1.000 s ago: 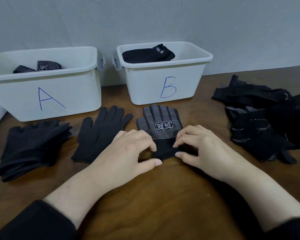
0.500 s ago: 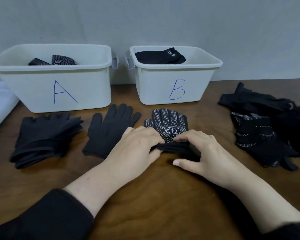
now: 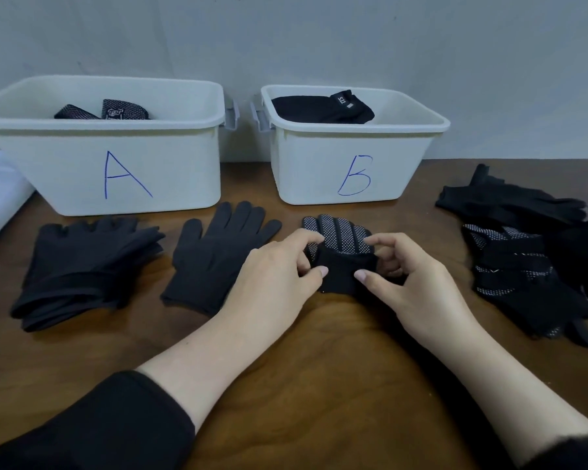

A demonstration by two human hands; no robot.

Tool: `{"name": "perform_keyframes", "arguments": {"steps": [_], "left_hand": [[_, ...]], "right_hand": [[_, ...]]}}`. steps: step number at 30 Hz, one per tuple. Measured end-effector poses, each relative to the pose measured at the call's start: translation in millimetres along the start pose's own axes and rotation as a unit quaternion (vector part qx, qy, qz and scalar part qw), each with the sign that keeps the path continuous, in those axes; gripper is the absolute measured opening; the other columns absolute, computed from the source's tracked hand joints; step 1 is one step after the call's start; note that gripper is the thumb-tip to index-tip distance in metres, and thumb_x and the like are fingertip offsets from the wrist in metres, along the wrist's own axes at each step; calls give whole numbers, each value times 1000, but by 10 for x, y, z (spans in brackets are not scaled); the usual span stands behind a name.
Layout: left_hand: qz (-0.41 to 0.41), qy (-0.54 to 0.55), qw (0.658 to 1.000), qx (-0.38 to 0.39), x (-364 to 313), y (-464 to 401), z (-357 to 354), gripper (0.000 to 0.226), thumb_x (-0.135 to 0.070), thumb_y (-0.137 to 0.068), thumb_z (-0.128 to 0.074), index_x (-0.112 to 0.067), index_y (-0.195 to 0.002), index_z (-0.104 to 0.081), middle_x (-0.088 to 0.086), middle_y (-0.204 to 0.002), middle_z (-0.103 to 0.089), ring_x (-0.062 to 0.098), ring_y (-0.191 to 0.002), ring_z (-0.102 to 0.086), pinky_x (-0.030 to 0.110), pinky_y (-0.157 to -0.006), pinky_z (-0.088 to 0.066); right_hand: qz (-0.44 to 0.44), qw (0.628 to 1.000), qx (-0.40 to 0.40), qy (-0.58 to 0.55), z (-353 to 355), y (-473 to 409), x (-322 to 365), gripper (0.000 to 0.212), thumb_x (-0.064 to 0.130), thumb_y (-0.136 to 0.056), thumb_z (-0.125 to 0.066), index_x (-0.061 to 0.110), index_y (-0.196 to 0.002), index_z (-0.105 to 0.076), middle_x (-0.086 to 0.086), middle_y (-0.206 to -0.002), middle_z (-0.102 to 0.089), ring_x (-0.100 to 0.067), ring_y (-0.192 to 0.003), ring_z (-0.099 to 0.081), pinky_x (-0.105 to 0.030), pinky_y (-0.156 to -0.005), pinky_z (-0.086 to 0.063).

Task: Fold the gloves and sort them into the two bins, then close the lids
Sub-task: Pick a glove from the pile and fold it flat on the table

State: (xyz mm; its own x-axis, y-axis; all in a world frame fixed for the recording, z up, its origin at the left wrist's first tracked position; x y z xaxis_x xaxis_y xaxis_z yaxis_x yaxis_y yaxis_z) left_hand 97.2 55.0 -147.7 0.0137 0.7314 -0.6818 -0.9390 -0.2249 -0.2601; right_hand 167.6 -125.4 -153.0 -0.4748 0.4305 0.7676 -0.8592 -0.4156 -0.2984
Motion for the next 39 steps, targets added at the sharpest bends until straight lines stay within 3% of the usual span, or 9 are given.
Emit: {"name": "perform_keyframes", "arguments": {"steps": [3, 10, 13, 17, 24, 30, 33, 36, 39], "left_hand": [[-42, -64, 997, -11, -70, -4, 20, 40, -30, -92, -68, -31, -130, -57, -14, -86, -55, 5, -81, -51, 29, -83, -49], [-185, -232, 954, 47, -195, 42, -124, 30, -17, -95, -60, -24, -122, -70, -6, -134, -59, 19, -125, -48, 44, -102, -37], [-148, -233, 957, 88, -124, 67, -149, 37, -27, -104, -44, -29, -138, -58, -15, -150, -46, 10, -141, -34, 40, -115, -20], [-128, -239, 955, 123, -60, 73, -153, 49, -44, -105, -34, -36, -154, -33, -23, -160, -27, 2, -147, -17, 35, -120, -7], [-138, -201, 966, 87, -85, 39, -128, 50, -49, -101, -46, -29, -147, -49, -17, -154, -41, 3, -143, -30, 22, -110, -6], [-121, -168, 976, 68, -119, 57, -62, 44, -50, -97, -56, -40, -139, -48, -19, -129, -60, -4, -118, -37, 16, -99, -13], [-108, -109, 987, 47, -132, 94, 12, 31, -44, -99, -54, -39, -130, -55, -18, -109, -62, -6, -96, -32, 17, -90, -22], [-74, -43, 995, 58, -81, 104, 21, 28, -44, -98, -56, -42, -125, -58, -15, -105, -65, -2, -101, -47, 19, -91, -36], [-38, 9, 997, 59, -11, 85, 16, 32, -45, -95, -60, -47, -126, -57, -23, -109, -64, -12, -100, -53, 1, -86, -35]], "right_hand": [[40, 997, -2, 72, -21, -30, 31, 32, 21, -83, -82, 34, -105, -63, 11, -92, -59, -9, -85, -57, -10, -76, -43], [192, 957, 41, 213, -127, -47, 160, 15, 30, -92, -68, 23, -102, -78, 14, -112, -61, -12, -104, -52, -41, -88, -48], [175, 959, 92, 203, -119, -45, 123, 36, 49, -94, -54, 27, -111, -77, 23, -121, -64, -2, -118, -52, -41, -98, -45], [129, 962, 167, 175, -70, -32, -15, 48, 57, -85, -65, 38, -129, -66, 34, -137, -53, 7, -134, -42, -38, -115, -33], [154, 960, 121, 202, -94, -39, 52, 35, 34, -92, -71, 36, -127, -66, 27, -130, -61, 4, -125, -50, -43, -107, -42], [150, 965, 82, 197, -26, 5, 183, 18, 29, -97, -63, 36, -114, -67, 30, -92, -57, 12, -102, -49, -30, -101, -38], [109, 976, 102, 159, 20, 61, 197, 16, 40, -95, -57, 44, -109, -65, 13, -89, -65, -5, -93, -55, -26, -87, -44], [42, 988, 129, 74, 45, 106, 130, 13, 40, -94, -62, 46, -105, -65, 8, -89, -69, -15, -85, -63, -33, -82, -52], [-5, 993, 114, 6, 58, 86, 60, 15, 34, -93, -68, 42, -105, -69, 11, -89, -72, -12, -82, -66, -29, -78, -52]]}}
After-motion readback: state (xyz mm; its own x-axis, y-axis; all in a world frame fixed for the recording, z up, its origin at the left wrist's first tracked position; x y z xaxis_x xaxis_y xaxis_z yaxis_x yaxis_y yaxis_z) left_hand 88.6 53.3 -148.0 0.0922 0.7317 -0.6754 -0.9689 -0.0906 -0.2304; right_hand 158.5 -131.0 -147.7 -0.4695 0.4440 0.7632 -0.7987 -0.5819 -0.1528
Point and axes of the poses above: each hand's wrist, its own y-axis away from the middle knuckle, its own z-axis out of the back of the hand, x = y × z, the point moved 8 cm from there along -y, towards the middle knuckle
